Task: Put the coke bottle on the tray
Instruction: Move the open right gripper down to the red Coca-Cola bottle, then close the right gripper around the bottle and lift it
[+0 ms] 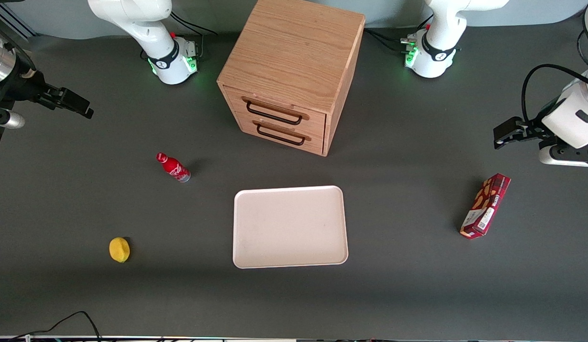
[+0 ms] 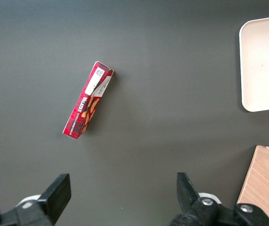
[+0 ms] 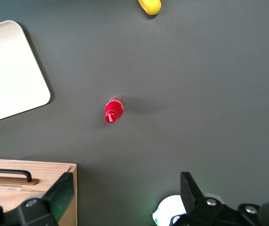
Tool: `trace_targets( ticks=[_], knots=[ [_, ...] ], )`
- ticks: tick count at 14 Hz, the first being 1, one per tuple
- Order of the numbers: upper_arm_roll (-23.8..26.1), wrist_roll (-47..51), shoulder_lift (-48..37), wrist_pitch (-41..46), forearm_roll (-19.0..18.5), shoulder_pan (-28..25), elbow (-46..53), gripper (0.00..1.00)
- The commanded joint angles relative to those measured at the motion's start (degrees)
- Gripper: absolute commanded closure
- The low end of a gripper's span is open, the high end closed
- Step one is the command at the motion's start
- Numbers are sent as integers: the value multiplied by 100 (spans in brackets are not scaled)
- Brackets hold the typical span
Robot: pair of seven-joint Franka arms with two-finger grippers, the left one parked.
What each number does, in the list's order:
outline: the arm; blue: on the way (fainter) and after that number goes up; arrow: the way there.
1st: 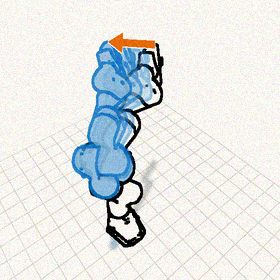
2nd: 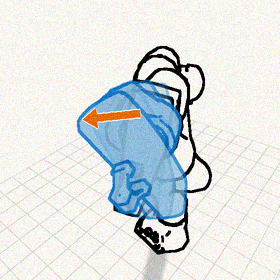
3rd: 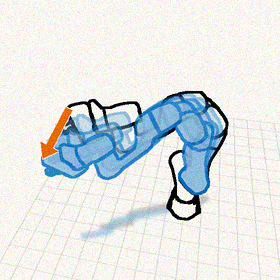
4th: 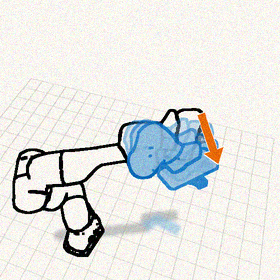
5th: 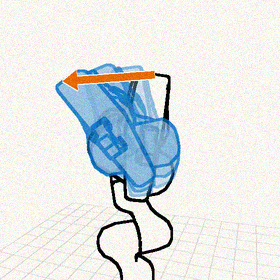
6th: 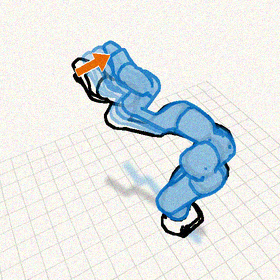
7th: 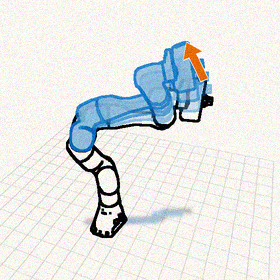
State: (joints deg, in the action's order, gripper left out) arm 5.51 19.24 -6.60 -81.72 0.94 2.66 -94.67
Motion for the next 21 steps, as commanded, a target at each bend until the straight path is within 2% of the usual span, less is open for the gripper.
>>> trace_targets(
  ticks=[1,5,8,12,15,18,20,21],
  knots=[
    [-24,-26,221,253,134,-19,362,0],
    [29,-166,282,359,143,-28,380,0],
    [108,-219,212,-130,152,-151,-329,0],
    [328,-149,71,-2053,152,-151,-2129,0],
    [521,-114,149,-4135,152,-151,-3572,0],
    [530,-35,343,-4948,143,-160,-4040,3],
    [530,-35,448,-5222,108,-151,-4164,45],
    [530,-43,484,-5231,108,-160,-4164,76]
  ],
)
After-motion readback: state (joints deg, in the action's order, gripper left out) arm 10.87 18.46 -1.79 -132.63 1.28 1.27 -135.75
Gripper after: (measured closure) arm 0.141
